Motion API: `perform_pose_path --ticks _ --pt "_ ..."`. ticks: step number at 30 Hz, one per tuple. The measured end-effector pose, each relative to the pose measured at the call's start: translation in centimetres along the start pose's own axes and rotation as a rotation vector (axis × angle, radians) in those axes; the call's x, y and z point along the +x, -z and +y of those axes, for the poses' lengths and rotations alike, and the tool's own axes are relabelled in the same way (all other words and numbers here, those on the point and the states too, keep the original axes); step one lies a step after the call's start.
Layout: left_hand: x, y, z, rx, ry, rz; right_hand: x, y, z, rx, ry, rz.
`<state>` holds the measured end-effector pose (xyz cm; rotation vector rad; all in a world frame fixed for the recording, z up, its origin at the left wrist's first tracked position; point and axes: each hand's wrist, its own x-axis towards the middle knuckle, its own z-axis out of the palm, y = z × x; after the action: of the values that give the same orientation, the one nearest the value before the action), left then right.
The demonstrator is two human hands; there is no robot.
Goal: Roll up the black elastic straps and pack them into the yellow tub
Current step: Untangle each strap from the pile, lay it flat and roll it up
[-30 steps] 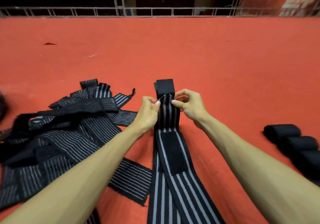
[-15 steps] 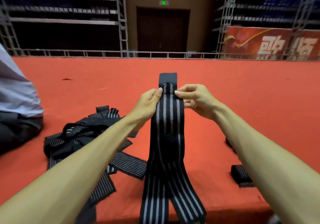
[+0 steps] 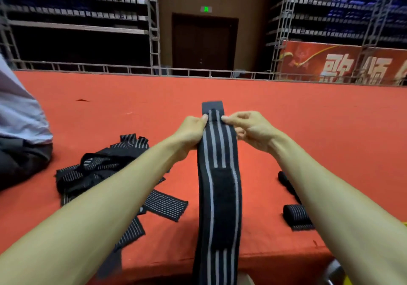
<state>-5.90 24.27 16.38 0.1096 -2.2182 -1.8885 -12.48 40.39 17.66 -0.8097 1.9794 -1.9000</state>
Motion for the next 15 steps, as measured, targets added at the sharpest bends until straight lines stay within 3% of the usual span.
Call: perform_pose_path --ticks 3,15 --pt "2.6 -0.4 -5.1 0.138 -0.017 0.049 2.0 0.1 5.0 -0.041 -0.109 0.048" --pt "11.3 -1.3 -17.8 0.106 -0.015 0.175 10.4 0.7 19.2 0.172 -0.205 0.135"
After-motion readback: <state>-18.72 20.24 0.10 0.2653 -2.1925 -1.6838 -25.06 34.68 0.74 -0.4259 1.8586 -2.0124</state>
